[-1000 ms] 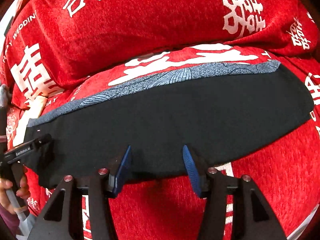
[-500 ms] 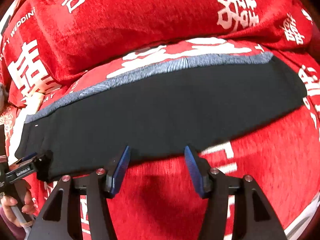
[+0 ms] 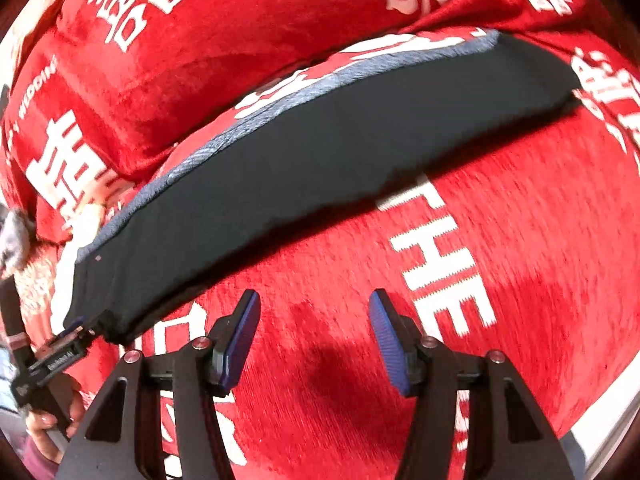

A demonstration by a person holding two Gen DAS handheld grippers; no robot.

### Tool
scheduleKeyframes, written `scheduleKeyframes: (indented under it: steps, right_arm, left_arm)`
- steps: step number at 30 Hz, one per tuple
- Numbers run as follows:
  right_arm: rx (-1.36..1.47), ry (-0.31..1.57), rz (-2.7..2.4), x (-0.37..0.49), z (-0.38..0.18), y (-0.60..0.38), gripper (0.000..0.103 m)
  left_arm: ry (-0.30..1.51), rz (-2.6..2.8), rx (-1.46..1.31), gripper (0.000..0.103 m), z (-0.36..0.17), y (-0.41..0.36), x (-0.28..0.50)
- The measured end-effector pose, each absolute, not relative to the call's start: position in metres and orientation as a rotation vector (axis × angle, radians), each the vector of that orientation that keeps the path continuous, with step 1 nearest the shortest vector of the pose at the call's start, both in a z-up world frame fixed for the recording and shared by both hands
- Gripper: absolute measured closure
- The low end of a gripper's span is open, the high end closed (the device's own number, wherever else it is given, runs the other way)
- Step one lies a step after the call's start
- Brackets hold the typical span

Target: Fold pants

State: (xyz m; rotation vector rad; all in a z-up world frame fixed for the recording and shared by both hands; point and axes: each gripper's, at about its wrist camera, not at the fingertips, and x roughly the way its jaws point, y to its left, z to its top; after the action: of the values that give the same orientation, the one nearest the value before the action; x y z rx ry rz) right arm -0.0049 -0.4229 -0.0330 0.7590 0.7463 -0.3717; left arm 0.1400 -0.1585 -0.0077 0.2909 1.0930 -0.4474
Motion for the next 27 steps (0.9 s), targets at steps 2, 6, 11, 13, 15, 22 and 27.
scheduleKeyframes:
  steps: [2,6,11,13,15,22,27]
  right_arm:
    - [0.806,0.718,-0.353,-0.016,-0.039,-0.426,0.042]
    - [0.837,0.682,-0.316,-0.033,-0.043,-0.428,0.042]
    - [0.909,0.617,-0.294,-0.053,-0.046,-0.446,0.041]
    - [0.941,0.590,-0.283,-0.060,-0.049,-0.456,0.040]
    - [0.964,0.573,-0.276,-0.066,-0.053,-0.463,0.040]
    - [1.060,0.494,-0.199,-0.079,-0.061,-0.484,0.039]
    - [1.088,0.438,-0.188,-0.083,-0.060,-0.501,0.039]
  left_arm:
    - [1.100,-0.449,0.308,0.000,-0.007,-0.168,0.136]
    - [1.078,-0.464,0.358,0.000,-0.001,-0.193,0.123]
    - [1.068,-0.512,0.430,0.000,0.002,-0.238,0.108]
    - [1.061,-0.524,0.450,0.000,0.002,-0.255,0.104]
    - [1.055,-0.536,0.465,0.000,0.002,-0.269,0.101]
    - [1.039,-0.575,0.520,0.000,0.000,-0.311,0.090]
    - [1.040,-0.586,0.541,0.000,-0.003,-0.331,0.087]
